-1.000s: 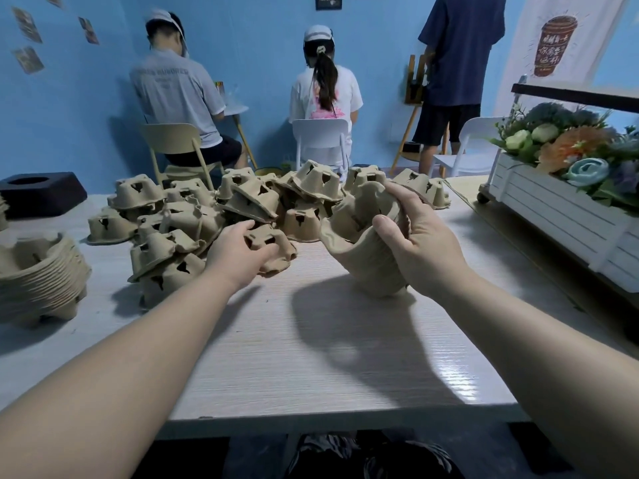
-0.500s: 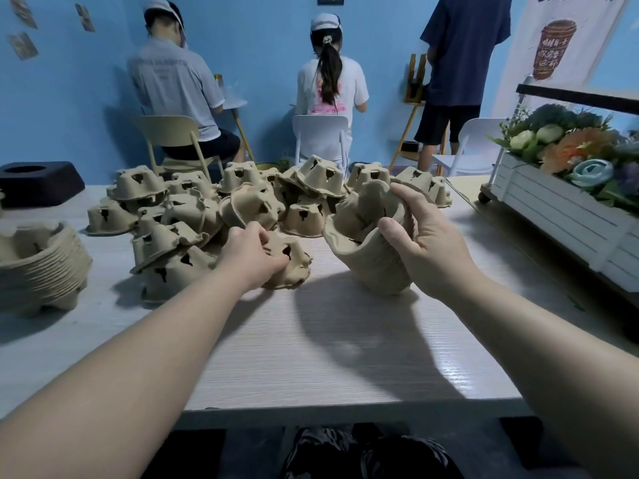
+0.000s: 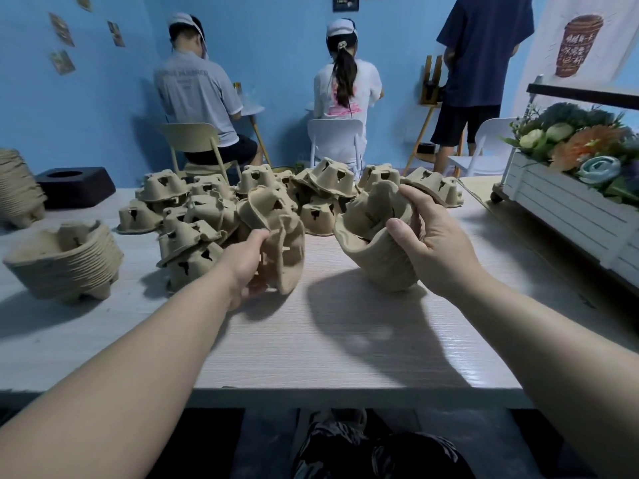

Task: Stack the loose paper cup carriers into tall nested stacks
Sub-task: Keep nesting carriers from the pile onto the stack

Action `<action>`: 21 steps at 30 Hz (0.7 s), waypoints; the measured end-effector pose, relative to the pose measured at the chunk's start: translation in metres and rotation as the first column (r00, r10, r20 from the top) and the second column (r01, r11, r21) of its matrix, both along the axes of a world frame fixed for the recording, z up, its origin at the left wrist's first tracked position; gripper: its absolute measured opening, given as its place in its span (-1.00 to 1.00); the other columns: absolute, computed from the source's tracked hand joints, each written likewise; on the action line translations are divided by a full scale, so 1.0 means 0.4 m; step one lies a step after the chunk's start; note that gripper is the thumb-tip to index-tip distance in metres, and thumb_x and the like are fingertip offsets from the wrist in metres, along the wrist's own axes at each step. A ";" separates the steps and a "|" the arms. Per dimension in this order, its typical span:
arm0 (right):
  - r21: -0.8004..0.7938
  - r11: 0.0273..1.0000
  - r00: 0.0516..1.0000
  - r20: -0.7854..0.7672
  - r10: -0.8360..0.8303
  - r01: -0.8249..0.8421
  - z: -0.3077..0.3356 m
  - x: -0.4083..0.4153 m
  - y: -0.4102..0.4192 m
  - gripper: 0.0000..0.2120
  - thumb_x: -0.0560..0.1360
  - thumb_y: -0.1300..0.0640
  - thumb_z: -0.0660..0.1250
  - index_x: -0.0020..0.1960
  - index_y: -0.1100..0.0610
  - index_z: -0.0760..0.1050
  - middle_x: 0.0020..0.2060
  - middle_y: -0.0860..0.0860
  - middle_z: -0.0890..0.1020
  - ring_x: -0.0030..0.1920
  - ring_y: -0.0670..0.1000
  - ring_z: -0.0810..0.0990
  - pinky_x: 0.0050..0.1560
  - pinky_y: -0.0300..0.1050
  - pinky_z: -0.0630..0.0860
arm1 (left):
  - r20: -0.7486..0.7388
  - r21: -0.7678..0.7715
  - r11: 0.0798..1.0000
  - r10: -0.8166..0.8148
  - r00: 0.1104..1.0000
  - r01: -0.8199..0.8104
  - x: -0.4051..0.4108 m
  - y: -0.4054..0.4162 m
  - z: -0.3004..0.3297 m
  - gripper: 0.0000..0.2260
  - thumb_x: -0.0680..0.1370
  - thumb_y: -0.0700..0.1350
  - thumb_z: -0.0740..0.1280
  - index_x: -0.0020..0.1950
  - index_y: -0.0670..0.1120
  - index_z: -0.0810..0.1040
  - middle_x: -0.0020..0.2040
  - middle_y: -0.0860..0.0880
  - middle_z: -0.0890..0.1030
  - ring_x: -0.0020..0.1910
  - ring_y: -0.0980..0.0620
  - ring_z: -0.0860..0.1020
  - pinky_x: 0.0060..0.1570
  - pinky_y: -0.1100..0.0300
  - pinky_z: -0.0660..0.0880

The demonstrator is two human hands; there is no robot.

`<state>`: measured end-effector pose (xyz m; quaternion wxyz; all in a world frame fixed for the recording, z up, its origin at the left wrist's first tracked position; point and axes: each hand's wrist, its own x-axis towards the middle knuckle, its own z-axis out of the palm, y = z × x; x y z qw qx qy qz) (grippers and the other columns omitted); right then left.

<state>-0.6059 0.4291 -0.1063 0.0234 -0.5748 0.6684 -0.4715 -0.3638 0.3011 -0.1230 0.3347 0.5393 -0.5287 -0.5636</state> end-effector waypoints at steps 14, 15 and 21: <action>0.028 1.000 0.994 -0.112 0.011 -0.008 0.003 0.022 0.002 -0.42 0.43 -0.24 0.16 0.44 -0.19 0.26 0.20 0.00 0.48 0.22 -0.02 0.41 0.06 -0.28 0.22 | 0.460 -0.316 0.947 0.106 0.881 0.051 0.028 0.019 0.023 -0.20 0.32 0.48 0.25 0.33 -0.07 0.51 0.23 -0.12 0.58 0.17 -0.14 0.54 0.17 0.00 0.48; 0.028 1.000 0.994 -0.112 0.013 -0.010 0.003 0.022 0.003 -0.42 0.43 -0.24 0.15 0.44 -0.19 0.26 0.21 0.00 0.47 0.22 -0.02 0.40 0.06 -0.27 0.23 | 0.514 -0.289 0.954 0.087 0.854 0.077 0.028 0.018 0.020 -0.18 0.31 0.43 0.33 0.41 -0.06 0.44 0.29 -0.11 0.54 0.20 -0.12 0.52 0.15 0.06 0.47; 0.020 1.000 0.995 -0.095 0.014 -0.012 0.002 0.014 0.005 -0.41 0.42 -0.24 0.15 0.44 -0.18 0.25 0.21 0.01 0.48 0.22 -0.05 0.39 0.05 -0.32 0.21 | 0.672 -0.223 0.959 0.020 0.741 0.175 0.045 0.022 0.014 0.01 0.27 0.37 0.41 0.57 -0.03 0.12 0.47 -0.12 0.36 0.37 -0.16 0.39 0.31 -0.03 0.39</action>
